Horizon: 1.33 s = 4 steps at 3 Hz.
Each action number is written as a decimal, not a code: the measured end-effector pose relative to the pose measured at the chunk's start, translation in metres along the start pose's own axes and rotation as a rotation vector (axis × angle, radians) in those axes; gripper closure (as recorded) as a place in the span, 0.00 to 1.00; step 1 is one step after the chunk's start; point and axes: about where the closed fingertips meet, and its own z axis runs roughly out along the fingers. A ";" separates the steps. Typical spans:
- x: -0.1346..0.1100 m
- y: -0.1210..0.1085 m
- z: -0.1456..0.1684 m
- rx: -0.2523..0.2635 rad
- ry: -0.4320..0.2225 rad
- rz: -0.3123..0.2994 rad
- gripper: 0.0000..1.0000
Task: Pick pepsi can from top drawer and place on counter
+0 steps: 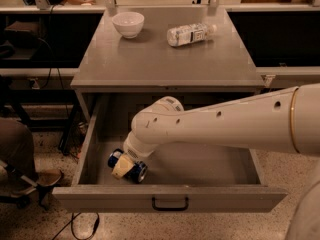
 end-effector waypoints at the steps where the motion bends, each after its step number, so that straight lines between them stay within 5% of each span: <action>1: 0.004 0.001 0.003 0.001 0.010 0.001 0.43; 3: 0.005 0.000 -0.001 -0.009 -0.013 0.003 0.89; 4: -0.022 -0.013 -0.040 -0.081 -0.191 0.069 1.00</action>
Offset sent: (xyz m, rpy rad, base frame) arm -0.0064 -0.0012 -0.0128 -0.0326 0.0100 0.0006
